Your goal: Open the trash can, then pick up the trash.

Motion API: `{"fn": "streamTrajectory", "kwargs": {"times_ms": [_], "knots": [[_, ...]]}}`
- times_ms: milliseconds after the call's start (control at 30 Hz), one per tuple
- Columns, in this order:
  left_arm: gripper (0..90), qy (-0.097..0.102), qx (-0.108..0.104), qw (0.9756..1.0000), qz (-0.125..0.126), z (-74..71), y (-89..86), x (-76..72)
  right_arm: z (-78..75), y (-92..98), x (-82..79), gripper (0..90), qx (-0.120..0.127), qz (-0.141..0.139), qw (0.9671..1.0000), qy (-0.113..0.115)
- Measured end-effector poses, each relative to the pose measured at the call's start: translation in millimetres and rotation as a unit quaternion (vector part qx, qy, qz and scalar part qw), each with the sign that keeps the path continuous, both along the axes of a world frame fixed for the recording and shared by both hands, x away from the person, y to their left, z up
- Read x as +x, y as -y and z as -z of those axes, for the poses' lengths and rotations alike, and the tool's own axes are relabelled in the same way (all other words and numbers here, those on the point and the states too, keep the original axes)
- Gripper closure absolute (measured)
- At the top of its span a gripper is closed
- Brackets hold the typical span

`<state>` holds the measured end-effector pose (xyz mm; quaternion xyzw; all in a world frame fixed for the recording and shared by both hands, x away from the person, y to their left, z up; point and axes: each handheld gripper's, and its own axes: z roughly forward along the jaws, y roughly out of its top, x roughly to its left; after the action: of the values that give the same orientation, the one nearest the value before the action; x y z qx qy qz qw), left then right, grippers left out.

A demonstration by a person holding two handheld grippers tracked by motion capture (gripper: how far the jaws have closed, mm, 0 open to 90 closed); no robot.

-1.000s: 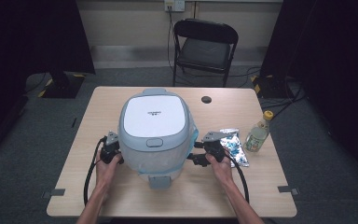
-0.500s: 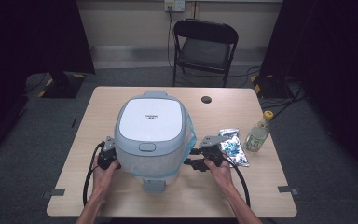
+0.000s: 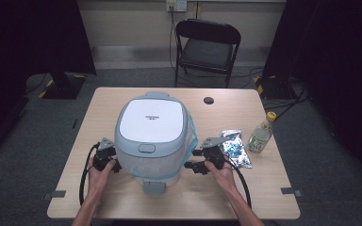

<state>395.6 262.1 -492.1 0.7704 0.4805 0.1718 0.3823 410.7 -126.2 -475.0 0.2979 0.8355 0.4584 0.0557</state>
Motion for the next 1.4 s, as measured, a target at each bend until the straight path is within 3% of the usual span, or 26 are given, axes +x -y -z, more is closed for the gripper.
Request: {"fn": "streamTrajectory", "kwargs": {"times_ms": [67,200,300,433,600,867,933,967,1000,1200,1400], "knots": [[29.7,-0.011,0.012,0.9999,0.000,3.7,-4.7,-2.9,-2.1,1.3,-1.4,30.1,-0.011,0.003,0.9999,-0.003],[28.1,-0.005,0.026,0.9996,-0.005,4.3,-12.7,-10.3,-8.0,11.7,-3.0,28.6,-0.005,0.008,0.9999,-0.004],[26.9,0.011,0.053,0.9985,-0.001,6.6,-12.8,-13.9,-12.6,21.1,-5.2,28.4,-0.005,0.015,0.9999,-0.002],[25.8,0.017,0.046,0.9988,0.000,8.6,-13.9,-13.7,-18.2,30.1,-8.7,29.7,0.000,0.011,0.9999,-0.001],[19.4,0.016,0.053,0.9985,0.000,8.9,-16.1,-11.0,-33.0,39.4,-13.4,40.2,0.016,0.013,0.9997,0.012],[19.0,0.015,0.050,0.9987,0.000,9.2,-15.9,-11.0,-55.6,46.6,-19.4,51.4,0.035,0.016,0.9990,0.024],[19.0,0.015,0.050,0.9986,0.000,9.2,-15.9,-11.0,-62.8,48.4,-20.4,52.4,0.050,0.015,0.9983,0.025],[19.0,0.015,0.050,0.9986,0.000,9.2,-15.8,-11.0,-73.6,51.0,-21.2,54.4,0.065,0.010,0.9972,0.035],[19.0,0.015,0.050,0.9986,0.000,9.2,-15.9,-11.0,-73.6,51.0,-21.2,54.4,0.065,0.010,0.9972,0.035],[16.9,0.014,0.052,0.9985,-0.004,9.3,-15.9,-10.3,-109.6,46.9,-23.9,59.2,0.104,-0.012,0.9926,0.061],[15.3,0.011,0.051,0.9986,-0.001,9.4,-16.3,-9.1,-139.3,37.9,-30.1,64.3,0.111,-0.028,0.9902,0.081]]}}
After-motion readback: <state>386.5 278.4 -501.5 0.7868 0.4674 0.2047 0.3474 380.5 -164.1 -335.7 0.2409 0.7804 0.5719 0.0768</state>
